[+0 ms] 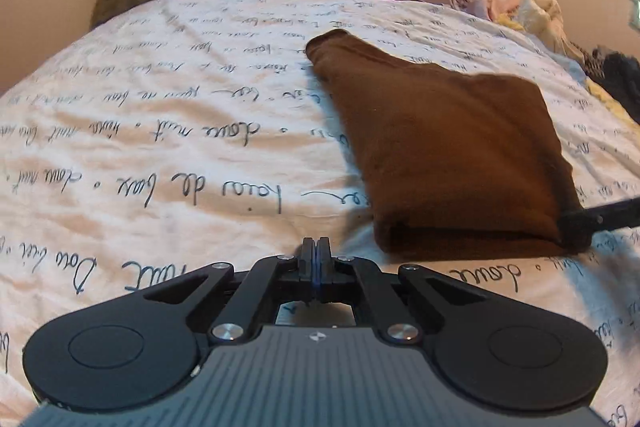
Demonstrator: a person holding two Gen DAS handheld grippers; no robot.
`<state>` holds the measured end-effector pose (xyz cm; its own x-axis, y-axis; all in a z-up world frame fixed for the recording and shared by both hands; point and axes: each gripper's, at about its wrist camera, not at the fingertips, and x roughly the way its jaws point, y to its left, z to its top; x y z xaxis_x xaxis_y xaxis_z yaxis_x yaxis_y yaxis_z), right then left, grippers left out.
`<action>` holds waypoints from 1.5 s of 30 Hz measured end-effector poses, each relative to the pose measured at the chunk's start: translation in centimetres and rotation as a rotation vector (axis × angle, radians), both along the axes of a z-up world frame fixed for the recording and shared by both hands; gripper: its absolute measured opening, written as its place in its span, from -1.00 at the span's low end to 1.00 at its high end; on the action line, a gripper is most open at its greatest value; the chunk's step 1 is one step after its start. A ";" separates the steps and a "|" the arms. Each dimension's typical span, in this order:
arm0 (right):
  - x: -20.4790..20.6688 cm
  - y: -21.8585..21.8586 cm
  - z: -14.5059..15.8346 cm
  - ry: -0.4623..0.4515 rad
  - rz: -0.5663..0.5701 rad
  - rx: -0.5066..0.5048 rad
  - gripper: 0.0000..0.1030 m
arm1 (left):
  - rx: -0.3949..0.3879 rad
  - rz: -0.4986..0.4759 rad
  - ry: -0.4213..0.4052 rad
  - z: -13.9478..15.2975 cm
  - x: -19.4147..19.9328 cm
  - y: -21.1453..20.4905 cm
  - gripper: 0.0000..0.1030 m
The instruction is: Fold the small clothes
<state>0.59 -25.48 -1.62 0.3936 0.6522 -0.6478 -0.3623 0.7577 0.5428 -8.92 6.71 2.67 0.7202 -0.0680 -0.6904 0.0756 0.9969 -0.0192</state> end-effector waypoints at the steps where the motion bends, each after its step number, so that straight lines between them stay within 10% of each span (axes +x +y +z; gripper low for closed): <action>1: 0.0 -0.3 -0.1 0.018 0.002 0.043 -0.88 | -0.007 -0.012 -0.005 0.5 -0.3 0.2 -0.95; 8: 2.2 -3.4 3.7 -0.043 -0.087 0.136 -0.60 | 0.049 -0.122 -0.144 3.2 -2.4 -2.0 -0.82; 13: 9.3 -3.3 2.5 0.027 -0.258 0.155 -0.15 | 0.065 -0.223 -0.217 3.4 -0.9 -5.5 0.07; 15: 10.9 -2.1 1.6 0.042 -0.285 0.137 -0.15 | 0.076 -0.253 -0.198 2.4 0.3 -6.8 0.08; 17: 11.2 -1.3 0.6 0.017 -0.271 0.102 -0.68 | 0.075 -0.263 -0.096 0.2 2.0 -7.2 0.05; 22: 10.7 -4.3 -1.9 0.049 -0.309 0.218 -0.69 | 0.008 -0.225 -0.080 -0.2 2.6 -5.9 0.07; 24: 9.8 -3.9 -0.7 0.011 -0.331 0.177 -0.54 | 0.019 -0.203 -0.085 0.5 2.1 -5.9 0.07; 28: 4.3 -3.4 3.5 -0.160 -0.378 0.039 -0.25 | 0.004 -0.152 -0.141 1.7 -0.8 -5.1 0.69; 32: -3.5 -0.7 4.5 -0.293 -0.284 -0.075 0.33 | 0.028 -0.097 -0.097 0.3 -2.3 -5.5 0.69; 39: -6.6 3.7 0.1 -0.195 -0.339 -0.336 0.44 | 0.105 -0.074 -0.061 -2.0 -1.6 -6.3 1.00; 45: -7.0 5.5 -1.5 -0.279 -0.455 -0.440 1.00 | 0.068 -0.057 -0.060 -2.1 -1.8 -5.7 1.00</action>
